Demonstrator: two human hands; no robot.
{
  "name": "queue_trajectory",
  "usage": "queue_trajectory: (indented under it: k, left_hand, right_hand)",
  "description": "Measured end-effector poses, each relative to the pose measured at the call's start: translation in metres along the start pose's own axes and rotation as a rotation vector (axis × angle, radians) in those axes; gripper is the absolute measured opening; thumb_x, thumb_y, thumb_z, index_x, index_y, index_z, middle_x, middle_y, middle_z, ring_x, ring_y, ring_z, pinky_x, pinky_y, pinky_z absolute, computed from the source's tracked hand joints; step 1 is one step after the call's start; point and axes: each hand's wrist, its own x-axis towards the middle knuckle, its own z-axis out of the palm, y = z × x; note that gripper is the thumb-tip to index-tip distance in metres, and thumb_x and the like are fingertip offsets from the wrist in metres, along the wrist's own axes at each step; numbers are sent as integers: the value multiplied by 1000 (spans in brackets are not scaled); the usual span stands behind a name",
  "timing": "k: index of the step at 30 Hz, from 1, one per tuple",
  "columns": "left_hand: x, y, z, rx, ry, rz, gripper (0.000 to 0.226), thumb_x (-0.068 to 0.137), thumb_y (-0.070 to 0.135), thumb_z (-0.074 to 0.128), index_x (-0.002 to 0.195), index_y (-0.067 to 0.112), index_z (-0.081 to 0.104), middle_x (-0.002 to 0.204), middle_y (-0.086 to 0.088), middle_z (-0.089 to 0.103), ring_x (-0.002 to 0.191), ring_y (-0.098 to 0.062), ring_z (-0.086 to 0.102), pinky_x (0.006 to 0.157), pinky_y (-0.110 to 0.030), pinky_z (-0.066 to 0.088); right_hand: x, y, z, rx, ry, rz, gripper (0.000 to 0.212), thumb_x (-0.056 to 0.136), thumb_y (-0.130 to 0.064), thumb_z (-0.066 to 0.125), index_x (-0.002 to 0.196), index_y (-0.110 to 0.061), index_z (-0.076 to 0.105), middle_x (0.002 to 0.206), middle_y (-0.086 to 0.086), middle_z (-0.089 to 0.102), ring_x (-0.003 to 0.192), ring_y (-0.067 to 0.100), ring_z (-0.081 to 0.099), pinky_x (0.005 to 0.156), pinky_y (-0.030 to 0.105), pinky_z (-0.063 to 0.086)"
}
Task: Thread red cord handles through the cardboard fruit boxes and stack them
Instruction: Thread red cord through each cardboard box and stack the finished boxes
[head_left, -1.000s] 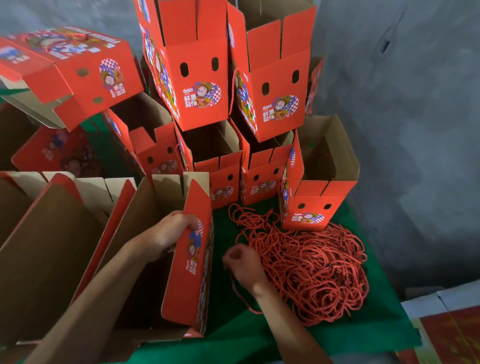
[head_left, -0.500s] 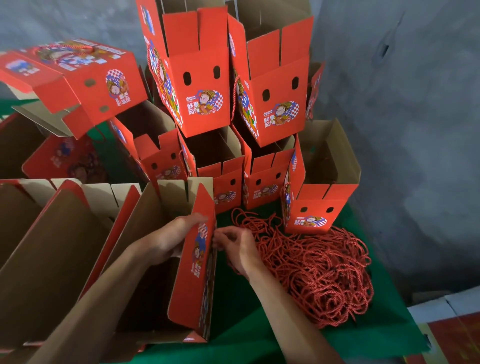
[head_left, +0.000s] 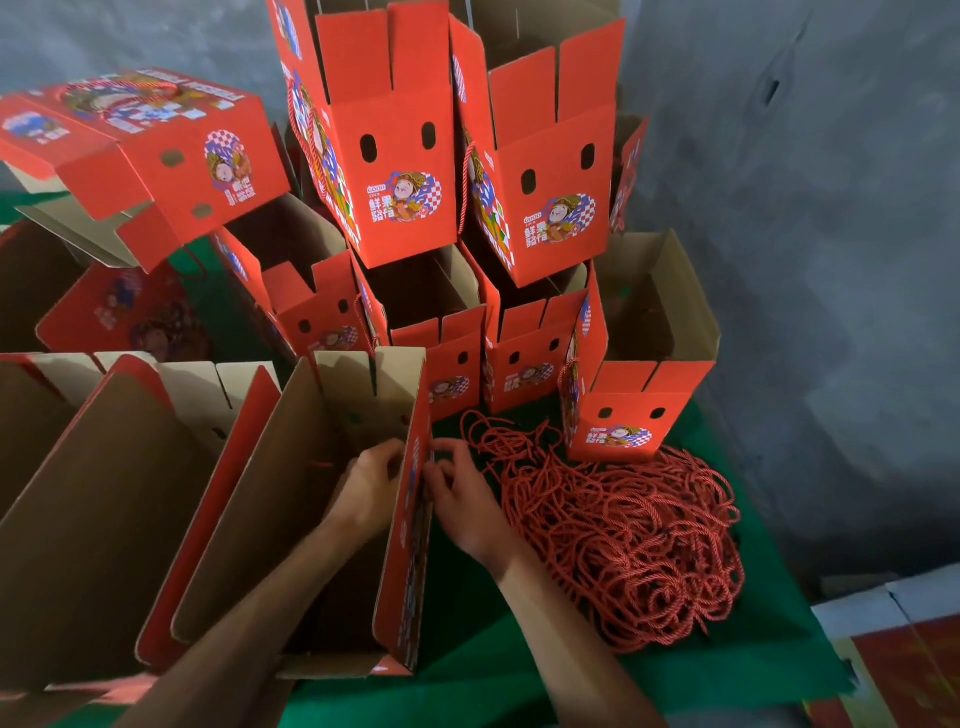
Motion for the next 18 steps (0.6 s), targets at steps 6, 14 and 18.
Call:
queue_trajectory:
  k: [6,14,18]
  left_hand:
    - [-1,2,-4,-82,-28,-240,8,102,20,55,109,19,60,107,-13,69,94,-28,72,89,-50,59]
    - [-8,-3,-4,-205,-129,-455,29,105,25,52,121,3,60,111,-23,69,101,-35,70,94,-53,56]
    - [-17,-1,-4,-309,-138,-428,53,101,62,35,130,20,51,122,-16,65,113,-35,64,105,-56,45]
  right_hand:
    - [-31,55,-28,-535,396,142,20,104,-28,57,94,-18,72,93,-3,69,81,12,66,70,29,52]
    - [-63,94,-73,-957,408,354,23,102,-32,58,118,-25,72,122,-2,64,113,20,61,88,32,52]
    - [-66,89,-74,-777,495,257,13,99,-36,66,96,-24,72,99,-9,66,92,14,64,76,31,49]
